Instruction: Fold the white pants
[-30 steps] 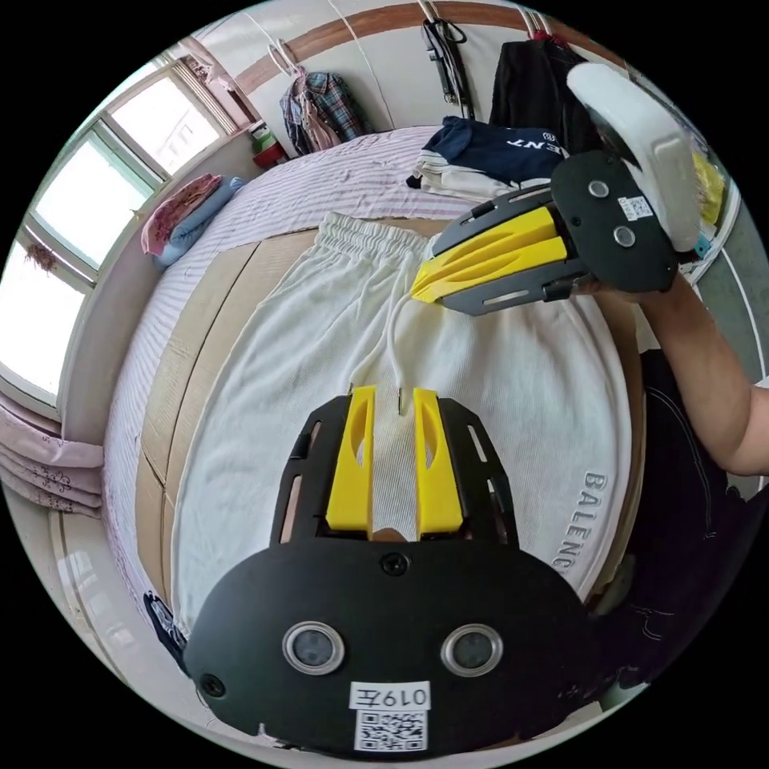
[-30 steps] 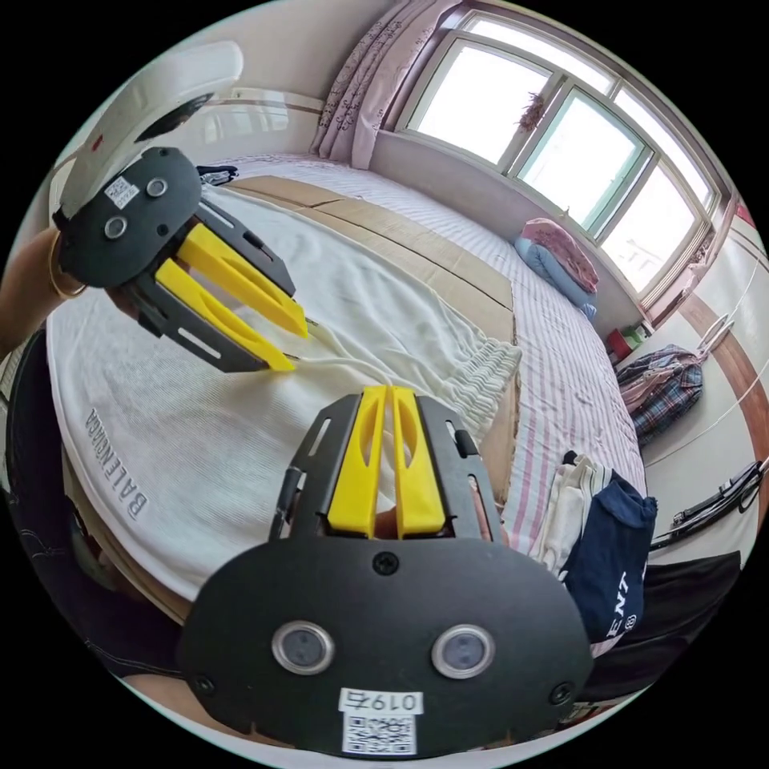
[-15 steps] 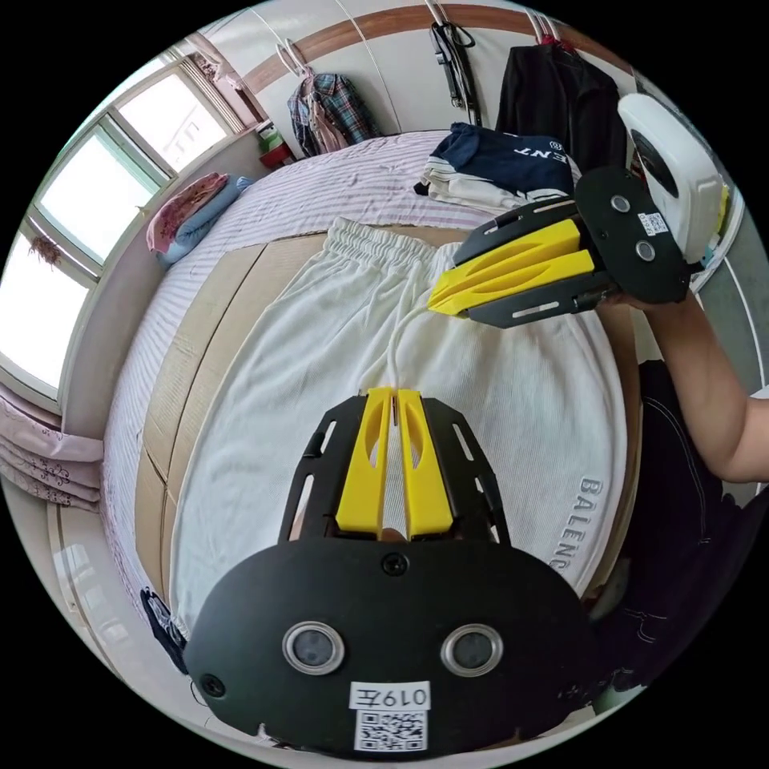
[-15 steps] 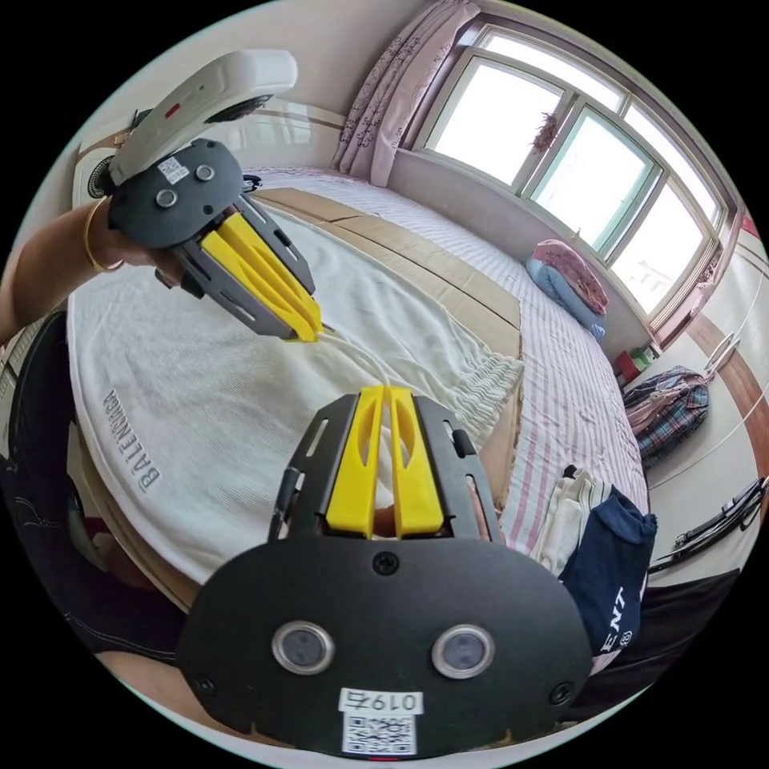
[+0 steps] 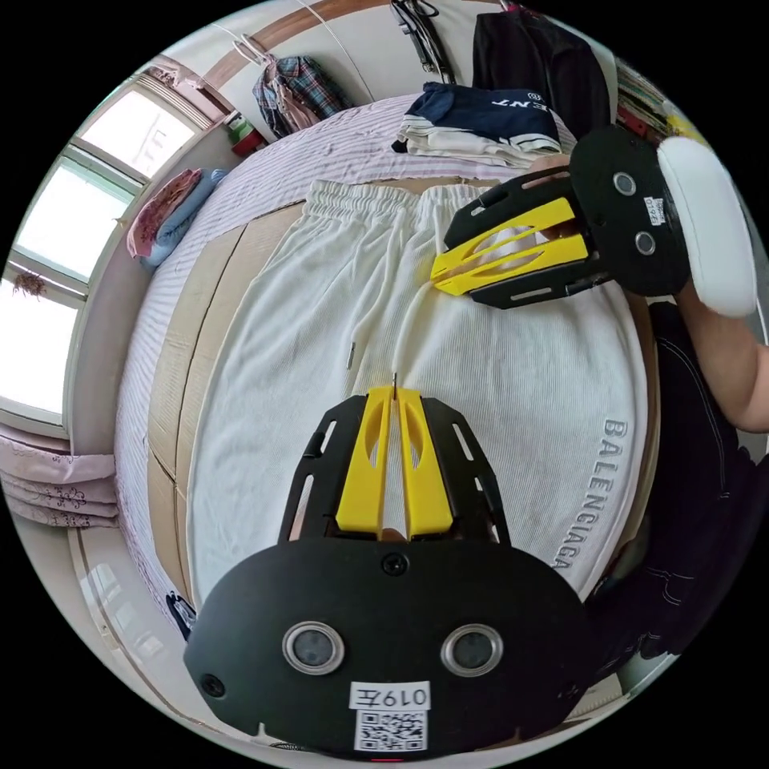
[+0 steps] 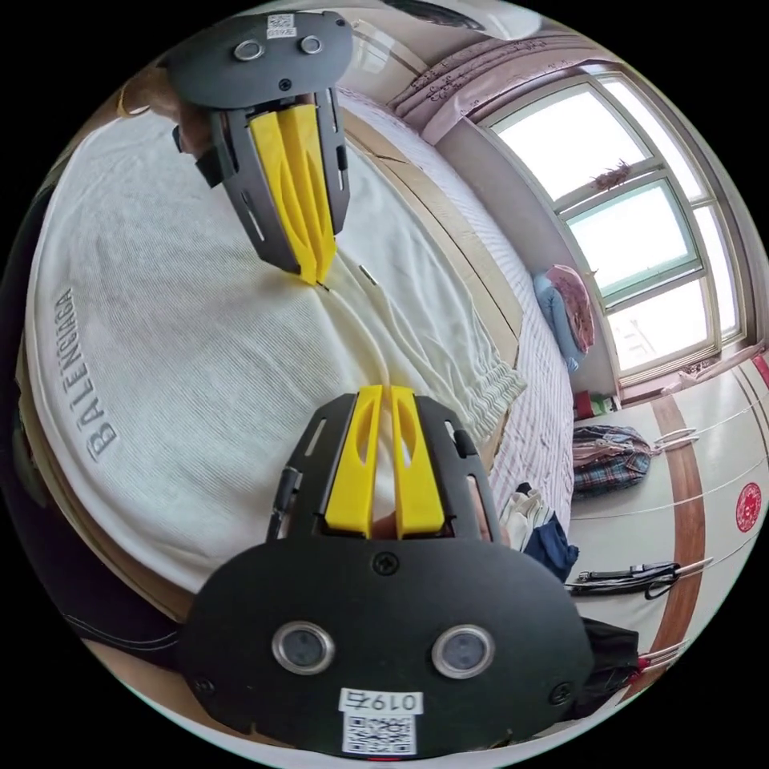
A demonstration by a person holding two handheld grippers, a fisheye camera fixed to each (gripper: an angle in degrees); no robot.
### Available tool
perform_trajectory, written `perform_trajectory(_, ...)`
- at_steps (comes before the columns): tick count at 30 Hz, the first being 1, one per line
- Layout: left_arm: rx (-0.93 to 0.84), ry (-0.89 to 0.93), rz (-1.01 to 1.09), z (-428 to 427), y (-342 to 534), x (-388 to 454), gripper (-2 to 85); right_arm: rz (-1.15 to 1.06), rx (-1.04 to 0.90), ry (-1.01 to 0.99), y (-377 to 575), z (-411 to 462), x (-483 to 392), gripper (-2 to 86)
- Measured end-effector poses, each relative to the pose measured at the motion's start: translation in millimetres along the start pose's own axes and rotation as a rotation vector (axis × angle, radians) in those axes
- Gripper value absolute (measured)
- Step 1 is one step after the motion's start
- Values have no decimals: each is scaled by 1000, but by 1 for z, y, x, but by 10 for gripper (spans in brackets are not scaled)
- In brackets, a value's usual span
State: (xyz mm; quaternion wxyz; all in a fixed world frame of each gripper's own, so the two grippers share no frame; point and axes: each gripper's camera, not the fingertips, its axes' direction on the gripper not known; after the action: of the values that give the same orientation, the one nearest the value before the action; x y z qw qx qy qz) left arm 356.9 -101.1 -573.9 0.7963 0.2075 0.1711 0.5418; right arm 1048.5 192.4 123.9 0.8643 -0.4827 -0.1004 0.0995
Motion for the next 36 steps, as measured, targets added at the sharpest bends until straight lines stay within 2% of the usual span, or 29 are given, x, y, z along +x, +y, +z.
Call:
perform_trajectory(5, 25, 4, -12, -12, 6, -3, 11, 64, 102, -69, 15, -23, 22, 64)
perform_trajectory(10, 129, 8, -84, -32, 7, -14, 12, 285, 324, -220, 41, -45, 79, 55)
perform_trajectory(13, 130, -29, -94, -29, -6, -14, 11, 317, 369, -278, 41, -40, 86, 48)
perform_trajectory(17, 105, -86, -32, -15, -27, -4, 10, 302, 197, -105, 20, -9, 69, 34)
perform_trajectory(23, 75, -72, -9, -1, -41, -3, 10, 184, 45, 1, -14, 37, 33, 82)
perform_trajectory(32, 89, -41, -47, 1, -39, -3, 6, 60, -15, 110, -44, 65, -12, 39)
perform_trajectory(36, 64, -32, -76, 3, -40, -2, 6, 42, -22, 114, -43, 67, -17, 56)
